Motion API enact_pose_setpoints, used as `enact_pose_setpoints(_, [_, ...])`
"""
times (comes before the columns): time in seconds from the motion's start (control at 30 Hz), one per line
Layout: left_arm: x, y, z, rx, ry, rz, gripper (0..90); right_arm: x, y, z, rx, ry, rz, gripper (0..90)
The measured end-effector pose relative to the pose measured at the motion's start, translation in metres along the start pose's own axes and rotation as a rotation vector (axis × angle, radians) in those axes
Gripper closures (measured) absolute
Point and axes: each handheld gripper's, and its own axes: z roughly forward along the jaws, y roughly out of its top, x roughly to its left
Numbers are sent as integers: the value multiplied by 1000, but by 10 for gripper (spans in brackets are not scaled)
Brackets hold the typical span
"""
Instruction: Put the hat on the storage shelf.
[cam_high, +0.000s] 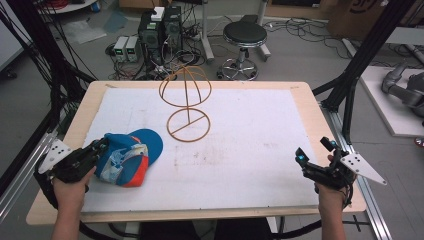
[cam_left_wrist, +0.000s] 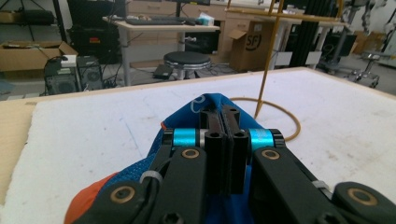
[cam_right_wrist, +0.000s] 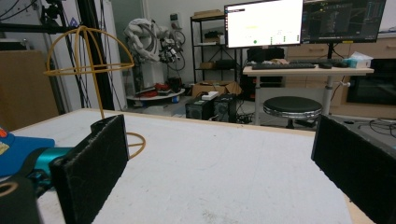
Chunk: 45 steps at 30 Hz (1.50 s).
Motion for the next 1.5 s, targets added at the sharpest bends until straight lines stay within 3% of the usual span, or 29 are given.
enact_pose_setpoints(0.47, [-7, 18, -6, -90, 9, -29, 888, 0, 0, 0, 2, -1, 3, 38])
enact_pose_setpoints(0.7, [-16, 32, -9, -138, 5, -14, 888, -1, -1, 0, 3, -3, 4, 38])
enact_pose_setpoints(1.13, [-33, 68, -17, -250, 9, 1, 888, -3, -1, -1, 3, -7, 10, 38])
enact_pose_setpoints(1.5, [-49, 106, -5, -343, 5, 7, 888, -6, -1, -3, -5, -14, 17, 38])
